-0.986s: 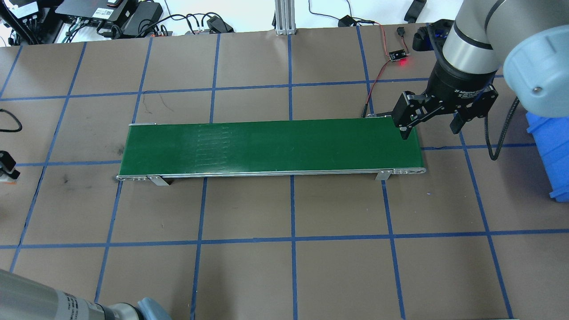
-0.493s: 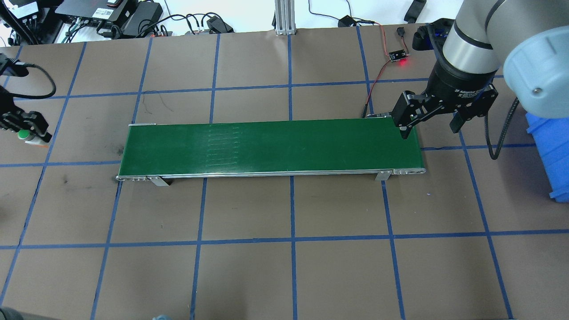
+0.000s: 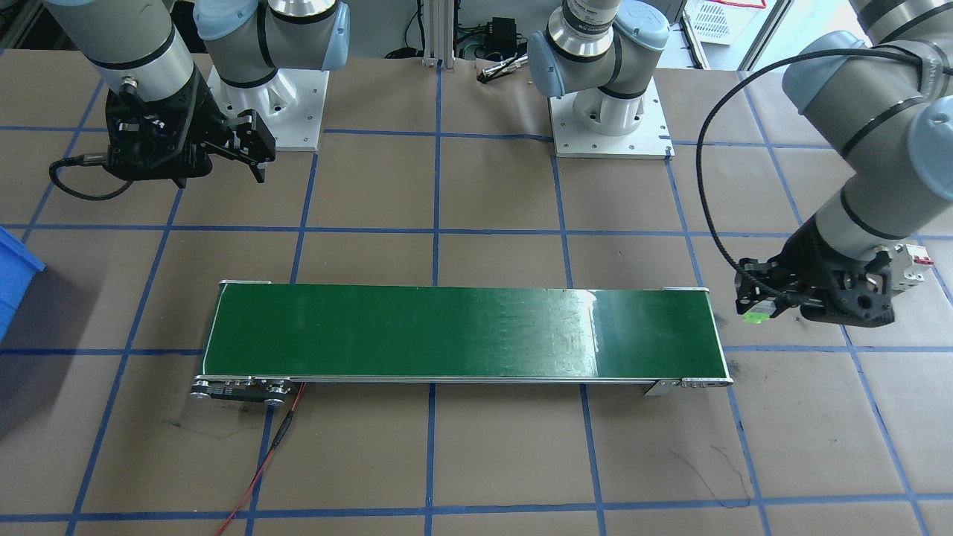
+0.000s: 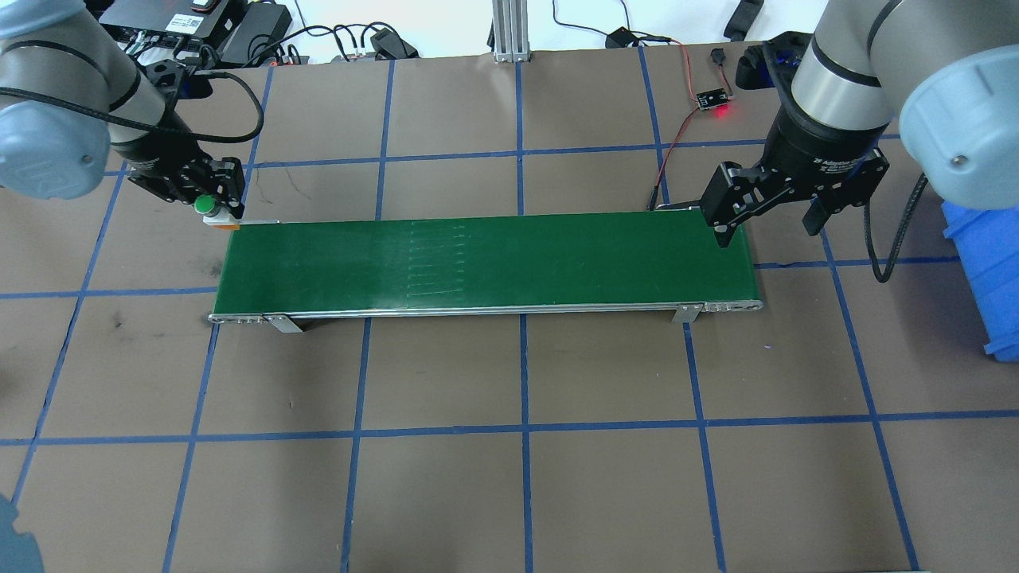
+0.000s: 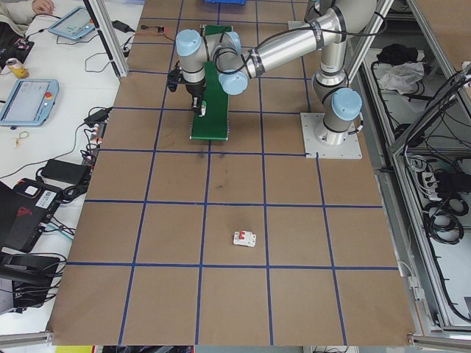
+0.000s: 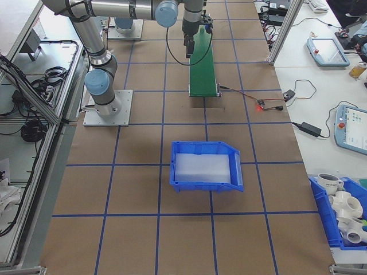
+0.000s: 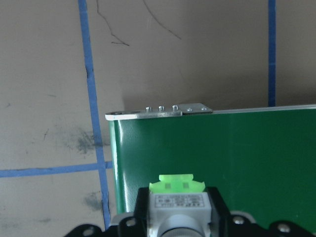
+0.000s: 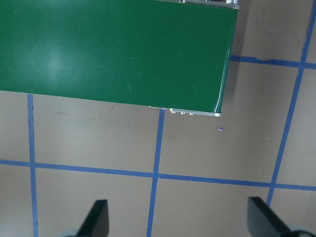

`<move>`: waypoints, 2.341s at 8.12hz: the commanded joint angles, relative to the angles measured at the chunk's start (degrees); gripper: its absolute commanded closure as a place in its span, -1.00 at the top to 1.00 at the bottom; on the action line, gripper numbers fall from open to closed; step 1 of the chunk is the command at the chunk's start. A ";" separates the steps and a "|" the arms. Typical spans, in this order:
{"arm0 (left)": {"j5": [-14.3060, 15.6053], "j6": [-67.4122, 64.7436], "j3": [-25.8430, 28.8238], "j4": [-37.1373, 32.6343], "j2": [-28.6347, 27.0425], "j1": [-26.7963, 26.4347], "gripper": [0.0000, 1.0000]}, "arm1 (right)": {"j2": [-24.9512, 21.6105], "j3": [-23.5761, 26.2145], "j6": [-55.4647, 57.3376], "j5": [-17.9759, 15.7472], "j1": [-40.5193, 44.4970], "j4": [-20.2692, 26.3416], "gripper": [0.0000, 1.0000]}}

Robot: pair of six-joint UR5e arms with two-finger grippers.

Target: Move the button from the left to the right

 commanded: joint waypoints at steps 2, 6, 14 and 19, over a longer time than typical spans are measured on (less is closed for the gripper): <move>0.62 -2.90 -0.46 5.13 -6.37 -1.11 -1.00 | 0.13 0.01 0.05 0.21 0.00 -0.11 1.00; 0.80 -2.64 -0.72 4.34 -6.64 -1.11 -1.00 | 0.14 0.01 0.05 0.20 0.00 -0.11 1.00; 0.36 -10.96 -3.98 -6.42 7.18 -5.49 1.00 | 0.66 -0.08 -3.63 0.46 0.00 -0.81 1.00; 0.79 -12.48 -3.71 -11.39 17.51 -9.55 1.00 | 6.35 0.36 -4.16 7.66 -0.09 -7.20 1.00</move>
